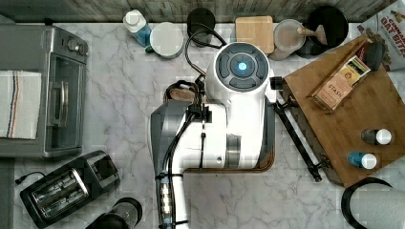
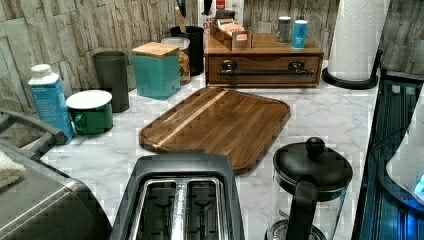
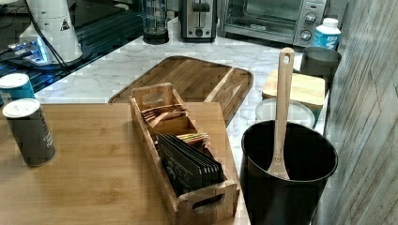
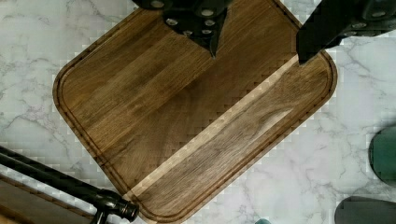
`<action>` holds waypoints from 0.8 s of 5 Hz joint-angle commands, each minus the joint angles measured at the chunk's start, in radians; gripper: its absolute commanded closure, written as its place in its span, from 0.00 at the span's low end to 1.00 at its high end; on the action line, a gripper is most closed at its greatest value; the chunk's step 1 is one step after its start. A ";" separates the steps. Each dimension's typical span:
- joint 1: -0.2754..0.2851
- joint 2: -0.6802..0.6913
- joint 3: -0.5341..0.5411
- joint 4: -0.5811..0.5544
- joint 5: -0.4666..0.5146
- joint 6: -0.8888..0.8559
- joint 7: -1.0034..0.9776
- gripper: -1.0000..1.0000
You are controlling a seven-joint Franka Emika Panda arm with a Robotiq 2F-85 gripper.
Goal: Open the drawer.
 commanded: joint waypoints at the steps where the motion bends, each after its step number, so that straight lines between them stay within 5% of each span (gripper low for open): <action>1: 0.000 0.000 0.000 -0.007 0.004 -0.001 0.000 0.00; 2: 0.003 -0.086 0.001 -0.175 -0.001 0.152 -0.040 0.00; 4: -0.038 -0.156 -0.045 -0.330 0.100 0.252 -0.509 0.00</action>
